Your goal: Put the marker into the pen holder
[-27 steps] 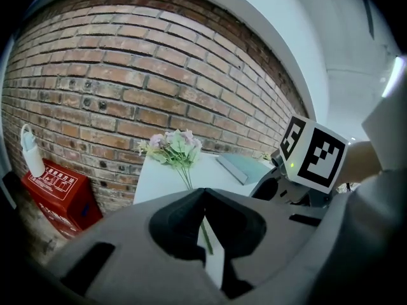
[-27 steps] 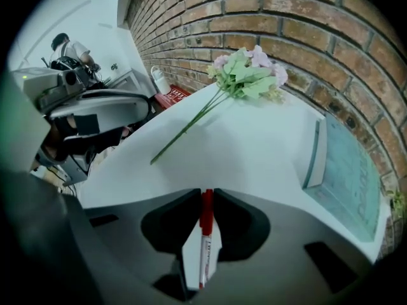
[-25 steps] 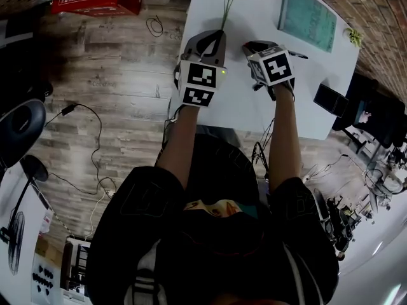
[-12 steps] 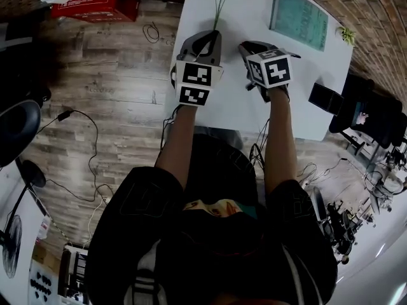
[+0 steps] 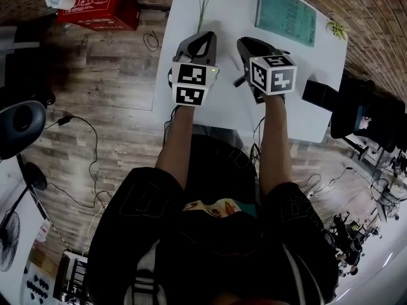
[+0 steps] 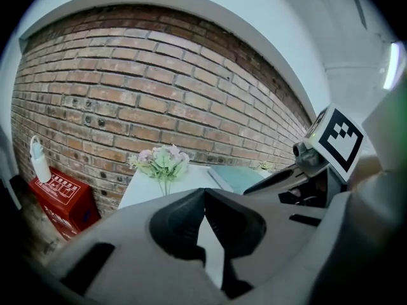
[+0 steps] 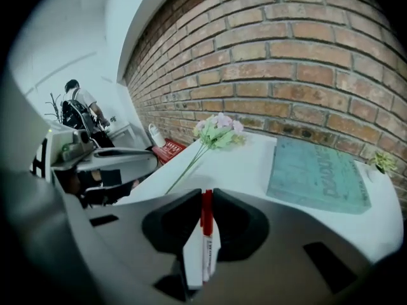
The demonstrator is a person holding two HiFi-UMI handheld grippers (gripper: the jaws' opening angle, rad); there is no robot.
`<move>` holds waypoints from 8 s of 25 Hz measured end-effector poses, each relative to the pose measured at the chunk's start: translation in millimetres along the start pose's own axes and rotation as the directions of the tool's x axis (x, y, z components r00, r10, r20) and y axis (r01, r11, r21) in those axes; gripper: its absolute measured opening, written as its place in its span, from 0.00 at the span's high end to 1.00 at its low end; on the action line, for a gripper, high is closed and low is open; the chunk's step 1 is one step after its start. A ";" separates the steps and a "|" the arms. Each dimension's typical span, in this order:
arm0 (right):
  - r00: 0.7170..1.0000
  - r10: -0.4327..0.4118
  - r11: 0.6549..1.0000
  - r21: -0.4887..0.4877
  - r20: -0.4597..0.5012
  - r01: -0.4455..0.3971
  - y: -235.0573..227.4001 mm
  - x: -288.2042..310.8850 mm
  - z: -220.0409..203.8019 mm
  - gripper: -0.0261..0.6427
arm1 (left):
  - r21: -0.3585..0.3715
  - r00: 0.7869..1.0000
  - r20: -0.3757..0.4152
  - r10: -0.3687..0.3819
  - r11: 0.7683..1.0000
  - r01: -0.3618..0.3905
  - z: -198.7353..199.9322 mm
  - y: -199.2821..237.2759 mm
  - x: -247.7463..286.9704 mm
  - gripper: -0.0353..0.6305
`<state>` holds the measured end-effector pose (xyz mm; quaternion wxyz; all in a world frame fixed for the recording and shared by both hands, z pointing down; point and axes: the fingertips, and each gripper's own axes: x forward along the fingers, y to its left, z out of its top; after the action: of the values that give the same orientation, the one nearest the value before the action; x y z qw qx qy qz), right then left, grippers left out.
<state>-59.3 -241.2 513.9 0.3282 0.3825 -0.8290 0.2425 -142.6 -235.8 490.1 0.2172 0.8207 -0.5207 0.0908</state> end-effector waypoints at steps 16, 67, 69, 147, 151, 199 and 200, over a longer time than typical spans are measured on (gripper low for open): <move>0.944 -0.018 0.990 0.137 0.330 -0.029 -54.8 -97.6 11.2 0.87 | 0.038 0.999 0.044 0.004 0.999 -0.005 19.1 -80.7 12.0 0.94; 0.730 -0.293 0.938 0.335 0.617 0.094 -274.6 -330.5 -65.4 0.87 | 0.205 0.978 0.029 -0.205 0.959 0.195 41.1 -346.4 108.5 0.94; 0.736 -0.300 0.934 0.343 0.607 0.097 -278.0 -330.4 -73.5 0.87 | 0.201 0.979 0.018 -0.202 0.960 0.195 34.7 -349.1 108.5 0.94; 0.787 -0.319 0.924 0.357 0.528 0.135 -132.6 -269.9 -138.7 0.95 | -0.045 0.984 -0.104 -0.145 0.989 0.141 -81.1 -238.7 0.8 0.94; 0.822 -0.245 0.951 0.293 0.514 0.101 -105.2 -243.5 -127.8 0.95 | -0.086 0.993 -0.083 -0.086 0.993 0.079 -85.9 -206.9 -18.5 0.94; 0.921 0.071 0.364 -0.850 -0.383 -0.382 43.0 -43.7 -144.2 0.86 | -0.395 0.981 0.012 0.192 0.903 -0.172 -113.9 -67.8 -79.5 0.94; 0.913 0.060 0.330 -0.855 -0.404 -0.400 43.3 -41.8 -147.7 0.85 | -0.397 0.981 0.011 0.194 0.901 -0.174 -114.4 -67.3 -79.4 0.94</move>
<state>-20.1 -99.3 575.3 0.5684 -0.0334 -0.8053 -0.1656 -108.7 -95.1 544.4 0.3551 0.7095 -0.6085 -0.0163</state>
